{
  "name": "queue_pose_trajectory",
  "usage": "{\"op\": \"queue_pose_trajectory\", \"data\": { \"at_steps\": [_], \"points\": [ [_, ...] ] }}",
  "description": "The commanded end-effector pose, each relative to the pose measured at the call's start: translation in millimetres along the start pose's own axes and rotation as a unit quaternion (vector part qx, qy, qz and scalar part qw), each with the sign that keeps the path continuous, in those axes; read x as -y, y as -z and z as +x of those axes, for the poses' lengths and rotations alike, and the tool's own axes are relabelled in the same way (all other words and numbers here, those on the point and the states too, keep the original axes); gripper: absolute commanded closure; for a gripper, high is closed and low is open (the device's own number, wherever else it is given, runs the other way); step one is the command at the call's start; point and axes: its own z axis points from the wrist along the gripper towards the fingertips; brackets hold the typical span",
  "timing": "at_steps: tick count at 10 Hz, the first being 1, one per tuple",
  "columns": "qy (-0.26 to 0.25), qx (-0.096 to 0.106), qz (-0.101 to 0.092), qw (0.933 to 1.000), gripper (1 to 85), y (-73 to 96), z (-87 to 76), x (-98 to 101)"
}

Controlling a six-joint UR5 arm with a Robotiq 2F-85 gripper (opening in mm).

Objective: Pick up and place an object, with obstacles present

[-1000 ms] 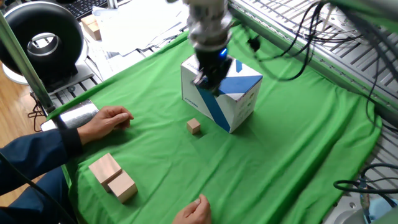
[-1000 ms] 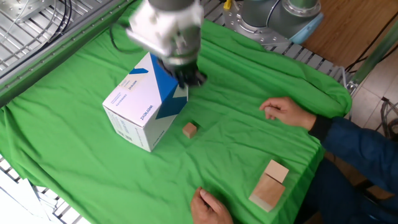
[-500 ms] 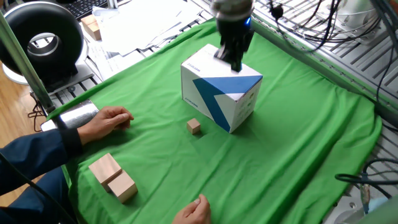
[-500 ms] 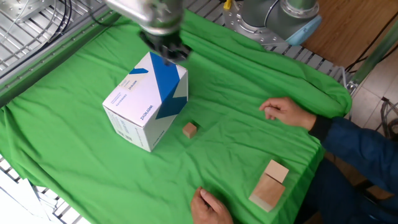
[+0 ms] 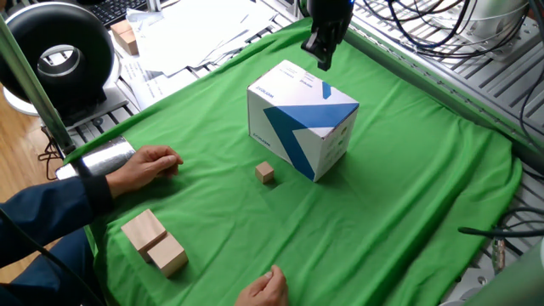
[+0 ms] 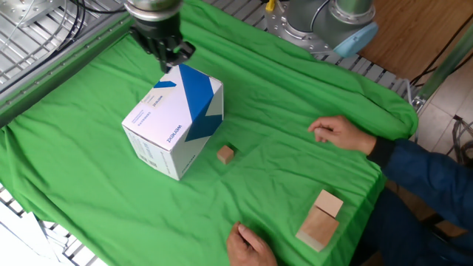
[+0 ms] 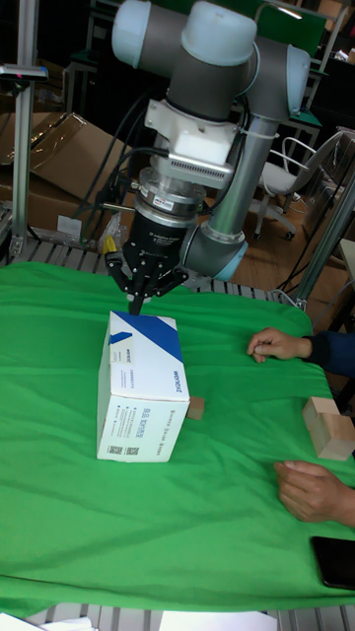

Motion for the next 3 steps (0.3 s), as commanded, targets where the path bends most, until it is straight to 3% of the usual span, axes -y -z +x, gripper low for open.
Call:
{"op": "queue_pose_trajectory", "data": {
  "at_steps": [1, 3],
  "points": [
    [0.002, 0.021, -0.01, 0.9997, 84.3, 1.3, -10.6, 6.5],
    [0.003, 0.023, -0.013, 0.9996, 84.3, 0.9, -12.5, 1.9]
  ]
}}
